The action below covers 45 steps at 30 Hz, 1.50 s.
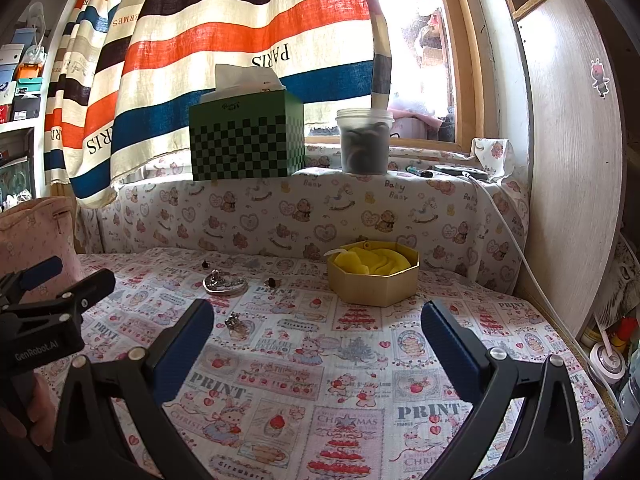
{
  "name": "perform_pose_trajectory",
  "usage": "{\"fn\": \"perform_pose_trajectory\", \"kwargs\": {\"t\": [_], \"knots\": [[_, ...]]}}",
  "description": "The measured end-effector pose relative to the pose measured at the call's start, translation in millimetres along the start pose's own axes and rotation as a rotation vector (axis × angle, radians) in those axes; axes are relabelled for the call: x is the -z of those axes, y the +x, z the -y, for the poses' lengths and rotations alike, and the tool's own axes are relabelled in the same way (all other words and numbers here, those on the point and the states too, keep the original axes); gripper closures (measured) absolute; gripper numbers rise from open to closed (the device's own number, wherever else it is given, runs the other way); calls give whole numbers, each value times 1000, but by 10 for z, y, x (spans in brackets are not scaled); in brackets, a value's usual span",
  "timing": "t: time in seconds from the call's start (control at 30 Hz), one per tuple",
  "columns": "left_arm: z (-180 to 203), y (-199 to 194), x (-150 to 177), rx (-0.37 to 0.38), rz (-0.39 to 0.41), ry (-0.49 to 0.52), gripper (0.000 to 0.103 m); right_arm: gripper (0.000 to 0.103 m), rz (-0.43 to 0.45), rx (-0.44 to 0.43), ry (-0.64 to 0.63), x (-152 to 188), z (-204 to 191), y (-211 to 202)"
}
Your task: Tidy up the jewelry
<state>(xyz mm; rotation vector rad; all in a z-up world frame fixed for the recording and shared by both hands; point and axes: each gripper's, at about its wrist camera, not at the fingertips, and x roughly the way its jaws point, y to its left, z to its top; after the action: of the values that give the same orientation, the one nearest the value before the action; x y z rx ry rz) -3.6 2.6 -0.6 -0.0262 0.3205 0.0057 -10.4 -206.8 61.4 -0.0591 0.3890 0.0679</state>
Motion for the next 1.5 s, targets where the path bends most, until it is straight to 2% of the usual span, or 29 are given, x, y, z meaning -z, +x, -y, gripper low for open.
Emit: {"fn": "perform_pose_trajectory", "kwargs": {"t": [1.5], "knots": [[-41, 30, -5, -19, -17, -20, 0, 0, 5, 10, 3, 8, 10, -6]]}}
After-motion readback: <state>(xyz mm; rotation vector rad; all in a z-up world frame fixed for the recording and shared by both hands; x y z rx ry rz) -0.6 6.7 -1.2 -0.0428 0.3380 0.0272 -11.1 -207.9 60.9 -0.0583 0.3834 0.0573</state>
